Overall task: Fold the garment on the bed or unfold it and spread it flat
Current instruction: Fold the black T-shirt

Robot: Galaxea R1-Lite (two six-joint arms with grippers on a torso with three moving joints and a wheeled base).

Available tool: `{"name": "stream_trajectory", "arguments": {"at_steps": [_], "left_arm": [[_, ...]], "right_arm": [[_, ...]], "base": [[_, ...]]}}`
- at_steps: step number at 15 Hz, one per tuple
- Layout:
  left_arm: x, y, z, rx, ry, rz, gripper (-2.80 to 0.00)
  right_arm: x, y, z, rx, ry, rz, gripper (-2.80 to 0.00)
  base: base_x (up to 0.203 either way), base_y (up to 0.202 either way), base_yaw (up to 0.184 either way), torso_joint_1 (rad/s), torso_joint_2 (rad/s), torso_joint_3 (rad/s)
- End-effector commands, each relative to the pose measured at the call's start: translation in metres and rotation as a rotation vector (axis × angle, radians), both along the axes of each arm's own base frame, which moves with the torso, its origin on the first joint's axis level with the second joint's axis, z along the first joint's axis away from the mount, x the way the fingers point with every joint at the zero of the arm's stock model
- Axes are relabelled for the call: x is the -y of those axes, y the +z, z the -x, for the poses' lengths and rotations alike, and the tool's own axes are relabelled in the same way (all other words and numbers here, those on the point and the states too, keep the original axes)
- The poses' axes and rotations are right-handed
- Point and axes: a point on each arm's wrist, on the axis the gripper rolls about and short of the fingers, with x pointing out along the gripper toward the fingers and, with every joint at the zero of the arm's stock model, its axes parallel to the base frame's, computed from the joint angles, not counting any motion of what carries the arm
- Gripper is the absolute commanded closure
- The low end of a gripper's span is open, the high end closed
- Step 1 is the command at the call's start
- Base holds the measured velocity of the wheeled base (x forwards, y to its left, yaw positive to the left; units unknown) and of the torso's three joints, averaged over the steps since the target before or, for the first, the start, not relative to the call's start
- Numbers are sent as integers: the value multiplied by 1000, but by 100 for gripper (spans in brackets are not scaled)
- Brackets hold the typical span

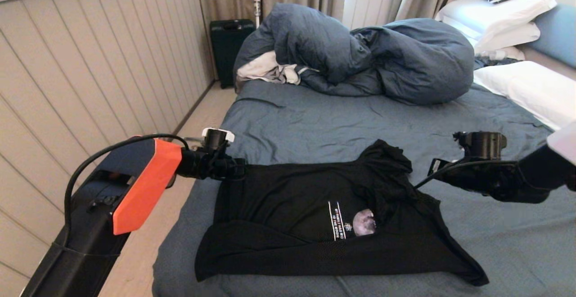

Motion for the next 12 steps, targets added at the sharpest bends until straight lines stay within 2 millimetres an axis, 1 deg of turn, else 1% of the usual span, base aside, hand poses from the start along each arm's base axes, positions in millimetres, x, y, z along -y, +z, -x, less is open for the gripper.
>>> {"name": "stream_trajectory", "arguments": {"at_steps": [1,3,4,6,7,9,10,12], "left_arm": [[-1,5,0,4,5,8,0],[-1,10,1,8,11,19,0],[0,11,1,11,9,19,0],[0,12,1,13,10,20,0],[-1,13,1,19,10,21,0],[0,12,1,17,10,21,0],[0,12,1,16,10,21,0],[-1,11,0,17,10,20,0]], "right_arm": [[-4,-19,-21,-16,-23,25,0],[-18,-31,-38,-59,-14,73,0],[-21,-32,-44,-76,1,89,0],[-20,-29,-62,-69,6,102,0],[-19,-25,-71,-62,4,105,-280],[-16,-18,-88,-29,-20,122,-280],[-15,-20,-95,-25,-36,144,-280],[-15,-29,-103,-41,-37,198,-280]], "base": [[0,0,0,0,0,0],[0,0,0,0,0,0],[0,0,0,0,0,0],[0,0,0,0,0,0],[0,0,0,0,0,0],[0,0,0,0,0,0],[0,0,0,0,0,0],[0,0,0,0,0,0]]}}
